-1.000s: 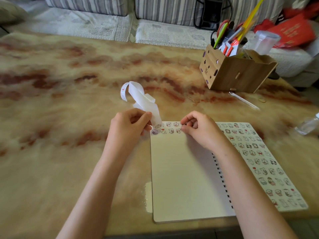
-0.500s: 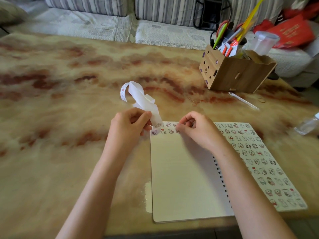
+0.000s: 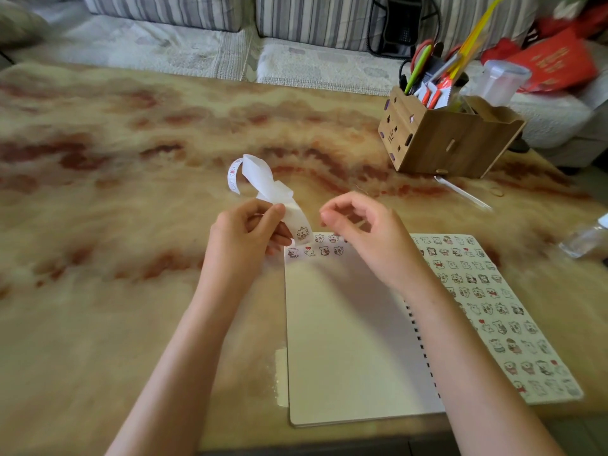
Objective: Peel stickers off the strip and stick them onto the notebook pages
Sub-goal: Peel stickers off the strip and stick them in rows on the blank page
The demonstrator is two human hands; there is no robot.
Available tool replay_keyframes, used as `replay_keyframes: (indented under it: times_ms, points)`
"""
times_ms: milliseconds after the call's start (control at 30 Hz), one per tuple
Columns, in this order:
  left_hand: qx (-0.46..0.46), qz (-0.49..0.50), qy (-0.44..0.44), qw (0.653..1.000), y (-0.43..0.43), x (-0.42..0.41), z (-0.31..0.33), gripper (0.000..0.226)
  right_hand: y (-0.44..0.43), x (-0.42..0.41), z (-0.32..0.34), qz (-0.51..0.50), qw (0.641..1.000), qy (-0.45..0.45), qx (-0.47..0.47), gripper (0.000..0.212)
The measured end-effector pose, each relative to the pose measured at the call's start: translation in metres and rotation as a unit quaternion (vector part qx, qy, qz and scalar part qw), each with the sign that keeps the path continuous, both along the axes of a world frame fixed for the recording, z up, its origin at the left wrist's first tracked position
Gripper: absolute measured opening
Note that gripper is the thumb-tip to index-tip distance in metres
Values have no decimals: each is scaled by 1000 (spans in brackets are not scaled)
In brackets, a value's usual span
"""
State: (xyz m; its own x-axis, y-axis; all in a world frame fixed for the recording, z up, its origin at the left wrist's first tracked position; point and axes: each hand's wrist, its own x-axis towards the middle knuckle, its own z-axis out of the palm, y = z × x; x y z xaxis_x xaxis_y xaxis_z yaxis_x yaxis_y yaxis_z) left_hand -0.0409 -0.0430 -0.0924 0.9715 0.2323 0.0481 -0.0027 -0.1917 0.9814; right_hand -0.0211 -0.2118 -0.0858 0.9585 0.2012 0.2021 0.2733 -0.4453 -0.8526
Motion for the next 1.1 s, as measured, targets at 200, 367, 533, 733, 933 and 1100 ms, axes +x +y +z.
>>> replay_keyframes:
  times_ms: [200,367,533,733,933,1100]
  points:
    - [-8,-7,-9,1000,1,-1,-1,18,14,-7,3,37,998,-25,40,10]
    - [-7,-26,-13,1000,1,1,-2,20,15,-6,-1,33,998,-18,48,9]
    - [-42,-56,3,998,0,-2,2,31,15,-5,-2,12,998,-20,60,8]
    - [-12,-80,24,996,1,-1,-2,17,14,-4,-3,11,998,-30,61,7]
    - [-30,-67,14,997,0,-3,-1,15,15,-6,-4,15,998,-48,38,8]
    - [-37,-74,21,996,1,-2,-3,17,15,-5,-4,9,997,-62,55,11]
